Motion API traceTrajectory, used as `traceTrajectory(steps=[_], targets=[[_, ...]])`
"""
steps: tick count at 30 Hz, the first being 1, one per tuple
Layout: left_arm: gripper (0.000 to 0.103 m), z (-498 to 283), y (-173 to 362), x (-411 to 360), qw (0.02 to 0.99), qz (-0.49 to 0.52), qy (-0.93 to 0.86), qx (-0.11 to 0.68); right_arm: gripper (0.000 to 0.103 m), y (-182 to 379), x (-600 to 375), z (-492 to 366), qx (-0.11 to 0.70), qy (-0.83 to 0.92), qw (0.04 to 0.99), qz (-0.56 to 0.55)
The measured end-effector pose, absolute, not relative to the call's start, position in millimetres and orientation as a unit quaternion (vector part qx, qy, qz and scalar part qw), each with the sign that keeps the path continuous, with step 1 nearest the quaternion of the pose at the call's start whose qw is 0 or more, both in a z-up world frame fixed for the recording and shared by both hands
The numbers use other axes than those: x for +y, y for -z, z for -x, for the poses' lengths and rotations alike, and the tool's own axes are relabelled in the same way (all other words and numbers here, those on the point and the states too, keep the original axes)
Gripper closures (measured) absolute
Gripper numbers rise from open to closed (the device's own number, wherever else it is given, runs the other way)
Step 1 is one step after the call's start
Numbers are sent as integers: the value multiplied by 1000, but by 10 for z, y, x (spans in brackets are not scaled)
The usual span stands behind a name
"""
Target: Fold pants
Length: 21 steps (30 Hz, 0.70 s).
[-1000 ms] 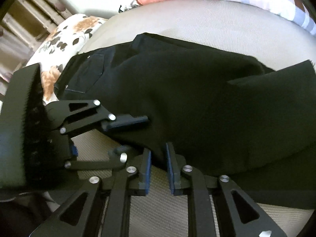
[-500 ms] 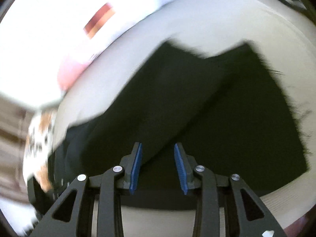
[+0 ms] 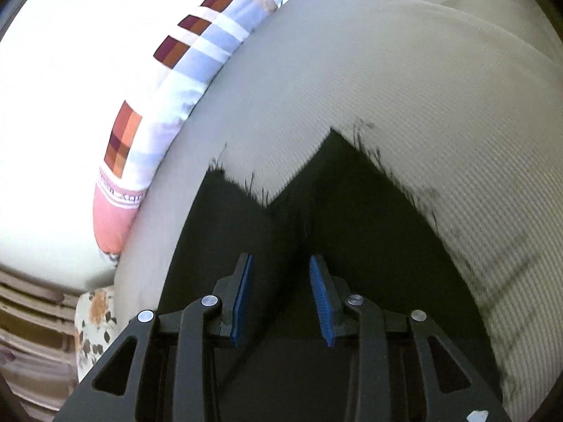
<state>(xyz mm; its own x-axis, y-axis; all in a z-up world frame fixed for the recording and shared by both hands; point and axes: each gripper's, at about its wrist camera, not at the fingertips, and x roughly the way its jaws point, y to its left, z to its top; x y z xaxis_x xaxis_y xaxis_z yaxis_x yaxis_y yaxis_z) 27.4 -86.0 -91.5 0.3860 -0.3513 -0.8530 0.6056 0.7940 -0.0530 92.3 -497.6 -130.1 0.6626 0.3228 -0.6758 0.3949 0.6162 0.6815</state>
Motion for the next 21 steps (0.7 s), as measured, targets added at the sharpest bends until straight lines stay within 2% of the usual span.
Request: traceTrajectory(steps=[4,5,12,15,21], targets=[[90,-279,917,-865,821,-136,289,472,97,1243,-5032,-968,409,17,805,-430],[90,-277,917,-866,821,-137,289,472,99,1187,-5031,-936,404,17,812,-421],[90,-249,900,-920,821,-157,294,463,100,583,-4998,-210,361,92,873,-314],[90,-230,912,-973,820,-172,301,456,100,680,-5009,89,373,124,868,-305],[90,-195,952,-1058,813,-215,314,441,100,1222,-4993,408,418,161,833,-323]])
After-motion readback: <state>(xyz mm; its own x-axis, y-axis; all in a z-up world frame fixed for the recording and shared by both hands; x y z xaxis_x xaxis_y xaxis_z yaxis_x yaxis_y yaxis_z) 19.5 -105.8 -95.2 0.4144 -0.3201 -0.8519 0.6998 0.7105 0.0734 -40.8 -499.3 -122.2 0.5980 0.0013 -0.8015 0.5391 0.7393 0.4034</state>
